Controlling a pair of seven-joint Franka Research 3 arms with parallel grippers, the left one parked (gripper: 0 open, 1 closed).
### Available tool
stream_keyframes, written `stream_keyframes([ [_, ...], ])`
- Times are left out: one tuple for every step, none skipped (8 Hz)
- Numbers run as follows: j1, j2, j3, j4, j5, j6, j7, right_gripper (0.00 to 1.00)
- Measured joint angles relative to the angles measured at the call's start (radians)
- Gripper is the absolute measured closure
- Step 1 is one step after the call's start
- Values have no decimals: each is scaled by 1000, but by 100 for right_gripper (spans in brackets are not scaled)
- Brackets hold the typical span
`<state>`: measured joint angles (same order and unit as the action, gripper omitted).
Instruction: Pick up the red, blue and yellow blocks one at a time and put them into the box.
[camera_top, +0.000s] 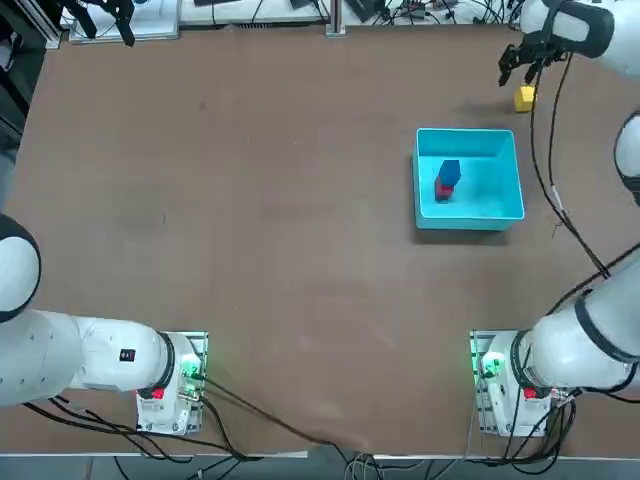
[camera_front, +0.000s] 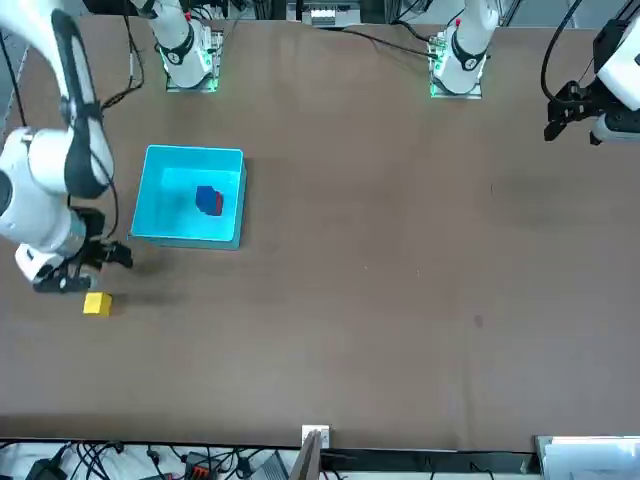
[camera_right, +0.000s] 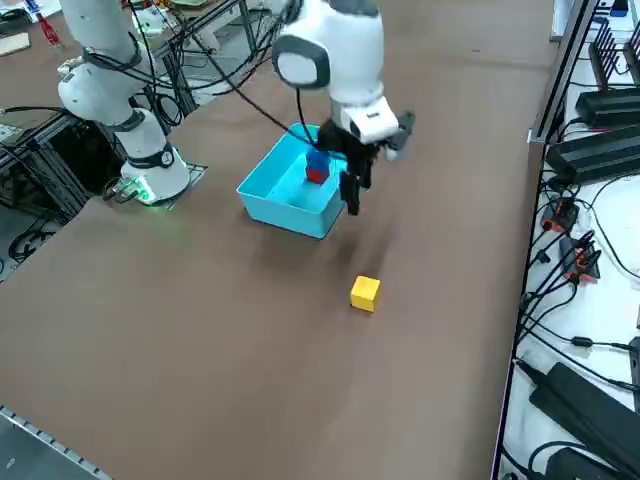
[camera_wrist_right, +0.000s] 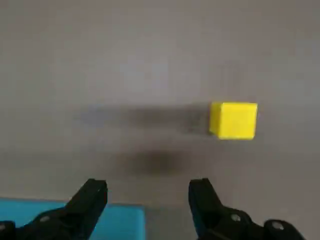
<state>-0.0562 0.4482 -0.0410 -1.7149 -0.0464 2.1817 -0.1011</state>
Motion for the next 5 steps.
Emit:
stream_keyframes([
  [-34,74,0,63,0,10,-33,0],
  [-63,138,0,115,1,33,-73,0],
  [-80,183,1,145,1,70,-106,0],
  [-91,213,1,158,0,97,-137,0],
  [-104,232,1,163,0,111,-171,0],
])
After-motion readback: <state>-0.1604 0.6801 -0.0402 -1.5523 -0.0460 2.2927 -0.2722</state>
